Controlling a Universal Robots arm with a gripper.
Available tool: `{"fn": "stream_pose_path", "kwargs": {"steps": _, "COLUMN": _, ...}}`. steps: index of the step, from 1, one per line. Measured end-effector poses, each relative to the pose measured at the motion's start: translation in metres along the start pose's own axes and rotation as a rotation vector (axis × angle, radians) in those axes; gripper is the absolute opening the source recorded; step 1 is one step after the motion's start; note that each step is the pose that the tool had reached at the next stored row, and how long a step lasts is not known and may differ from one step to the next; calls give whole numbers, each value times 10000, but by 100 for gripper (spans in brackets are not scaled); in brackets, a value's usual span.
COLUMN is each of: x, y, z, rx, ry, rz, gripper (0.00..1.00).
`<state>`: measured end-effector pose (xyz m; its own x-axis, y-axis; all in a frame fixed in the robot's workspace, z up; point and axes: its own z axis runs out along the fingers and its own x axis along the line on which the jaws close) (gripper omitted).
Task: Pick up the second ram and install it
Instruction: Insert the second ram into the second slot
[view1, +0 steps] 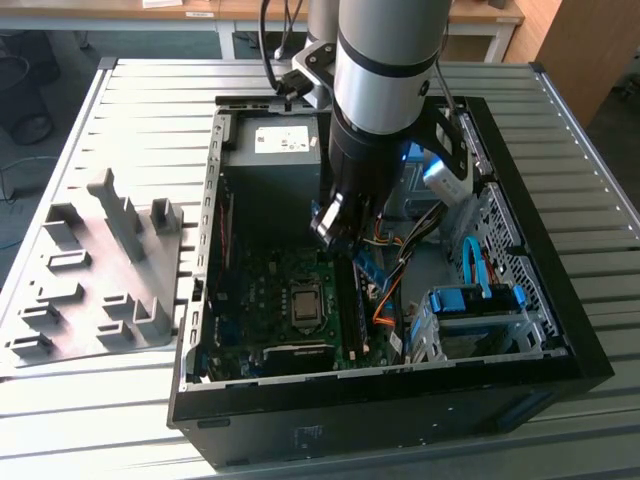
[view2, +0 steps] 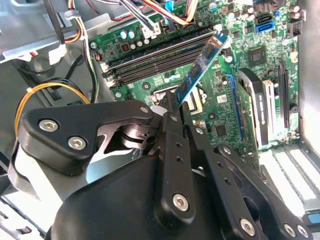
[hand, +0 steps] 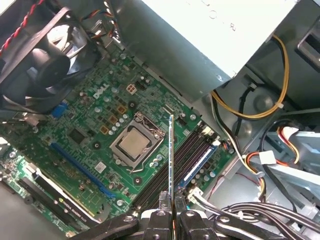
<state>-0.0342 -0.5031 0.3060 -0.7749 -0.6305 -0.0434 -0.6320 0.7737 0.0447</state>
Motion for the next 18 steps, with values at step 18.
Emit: {"fn": "stream_pose_path", "kwargs": {"steps": 18, "x": 0, "y": 0, "z": 3, "rx": 63, "ry": -25, "rz": 954, "gripper": 14}}
